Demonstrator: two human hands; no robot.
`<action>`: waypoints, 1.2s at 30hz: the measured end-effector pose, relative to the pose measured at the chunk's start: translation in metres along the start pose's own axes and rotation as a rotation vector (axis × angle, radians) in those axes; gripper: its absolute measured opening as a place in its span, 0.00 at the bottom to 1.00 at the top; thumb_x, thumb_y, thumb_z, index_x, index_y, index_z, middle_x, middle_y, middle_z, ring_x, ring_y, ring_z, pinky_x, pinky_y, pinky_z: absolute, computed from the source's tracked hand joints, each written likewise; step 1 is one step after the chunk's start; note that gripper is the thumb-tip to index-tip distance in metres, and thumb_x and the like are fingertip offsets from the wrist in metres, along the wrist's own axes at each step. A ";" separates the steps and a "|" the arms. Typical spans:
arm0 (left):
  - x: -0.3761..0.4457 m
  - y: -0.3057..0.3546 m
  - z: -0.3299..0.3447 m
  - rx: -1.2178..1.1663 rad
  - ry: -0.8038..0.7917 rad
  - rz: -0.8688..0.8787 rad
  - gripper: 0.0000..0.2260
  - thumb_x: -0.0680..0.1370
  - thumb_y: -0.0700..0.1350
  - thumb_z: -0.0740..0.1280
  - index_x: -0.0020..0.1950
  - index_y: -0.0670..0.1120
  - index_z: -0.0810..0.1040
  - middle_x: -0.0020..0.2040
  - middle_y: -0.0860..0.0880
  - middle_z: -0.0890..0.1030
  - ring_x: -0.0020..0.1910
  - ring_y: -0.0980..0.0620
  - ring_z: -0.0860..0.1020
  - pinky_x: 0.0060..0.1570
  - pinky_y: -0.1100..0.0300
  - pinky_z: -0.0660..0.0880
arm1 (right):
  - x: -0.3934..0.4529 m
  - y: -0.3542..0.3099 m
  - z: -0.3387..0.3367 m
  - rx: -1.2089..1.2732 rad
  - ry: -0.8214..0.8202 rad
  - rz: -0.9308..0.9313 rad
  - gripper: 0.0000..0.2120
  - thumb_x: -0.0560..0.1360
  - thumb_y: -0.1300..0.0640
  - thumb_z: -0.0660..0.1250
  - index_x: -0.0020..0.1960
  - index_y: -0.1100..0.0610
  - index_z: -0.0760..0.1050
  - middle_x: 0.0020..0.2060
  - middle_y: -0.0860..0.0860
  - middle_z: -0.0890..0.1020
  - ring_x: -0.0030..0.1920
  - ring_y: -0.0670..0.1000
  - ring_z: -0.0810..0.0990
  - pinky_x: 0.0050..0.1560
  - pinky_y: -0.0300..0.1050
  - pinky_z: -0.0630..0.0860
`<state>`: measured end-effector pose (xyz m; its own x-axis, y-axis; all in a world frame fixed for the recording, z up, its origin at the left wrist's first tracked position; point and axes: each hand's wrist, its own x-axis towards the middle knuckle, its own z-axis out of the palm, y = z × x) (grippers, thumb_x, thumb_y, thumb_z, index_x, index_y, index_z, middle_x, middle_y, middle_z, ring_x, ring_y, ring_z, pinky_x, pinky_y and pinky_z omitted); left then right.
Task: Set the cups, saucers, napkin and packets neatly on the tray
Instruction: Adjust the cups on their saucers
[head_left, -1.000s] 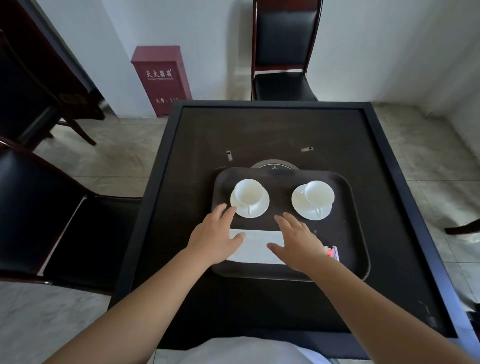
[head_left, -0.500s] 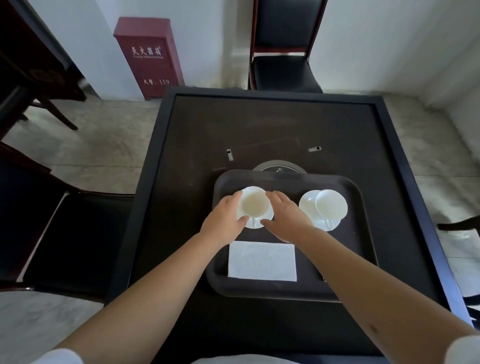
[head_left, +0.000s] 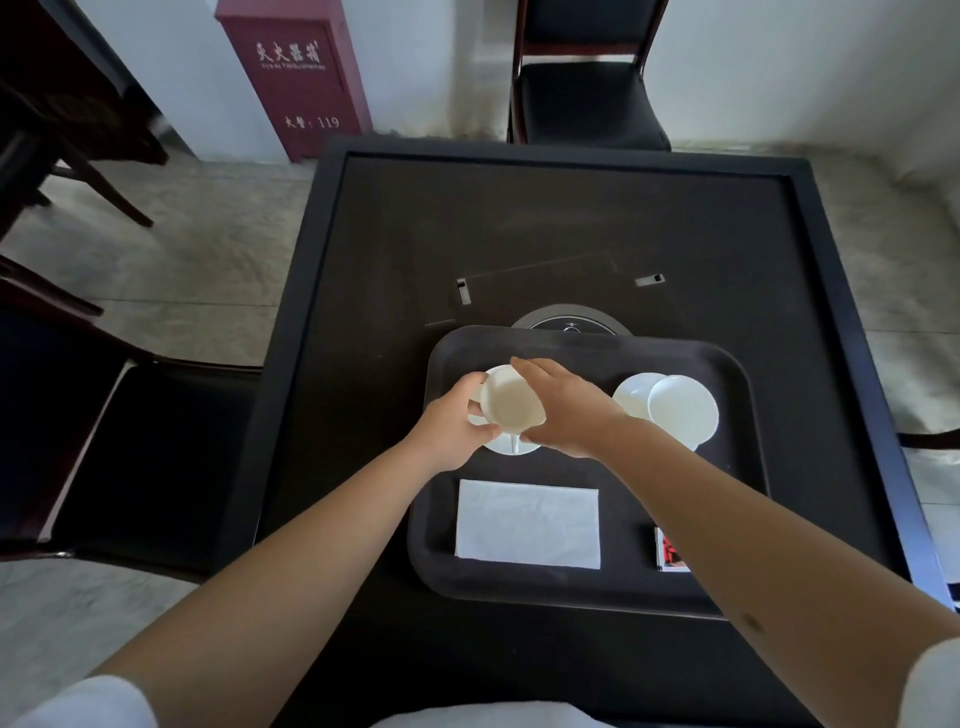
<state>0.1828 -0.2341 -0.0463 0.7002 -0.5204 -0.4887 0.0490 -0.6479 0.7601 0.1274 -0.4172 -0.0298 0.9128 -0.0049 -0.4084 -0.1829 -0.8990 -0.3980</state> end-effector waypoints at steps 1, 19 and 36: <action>0.000 0.000 0.001 -0.056 -0.012 -0.021 0.28 0.76 0.42 0.72 0.73 0.56 0.65 0.58 0.54 0.77 0.55 0.54 0.77 0.48 0.61 0.77 | 0.000 0.000 0.000 -0.025 0.004 0.003 0.47 0.69 0.50 0.77 0.78 0.46 0.51 0.73 0.49 0.64 0.64 0.57 0.74 0.57 0.51 0.75; 0.007 0.016 0.006 0.071 0.106 0.009 0.19 0.81 0.38 0.64 0.71 0.47 0.73 0.66 0.47 0.78 0.65 0.47 0.75 0.61 0.57 0.72 | 0.008 -0.004 -0.005 -0.085 0.096 0.142 0.14 0.79 0.49 0.62 0.62 0.50 0.71 0.55 0.52 0.76 0.50 0.60 0.78 0.45 0.51 0.75; -0.008 -0.001 0.034 -0.143 0.315 -0.140 0.07 0.78 0.40 0.65 0.53 0.51 0.73 0.53 0.50 0.79 0.51 0.49 0.79 0.49 0.49 0.81 | -0.009 0.006 0.019 0.367 0.169 0.320 0.19 0.78 0.56 0.57 0.68 0.46 0.71 0.49 0.51 0.83 0.34 0.46 0.81 0.24 0.32 0.69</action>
<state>0.1528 -0.2487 -0.0578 0.8635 -0.2211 -0.4534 0.2431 -0.6051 0.7581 0.1106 -0.4140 -0.0442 0.8308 -0.3528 -0.4304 -0.5513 -0.6278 -0.5495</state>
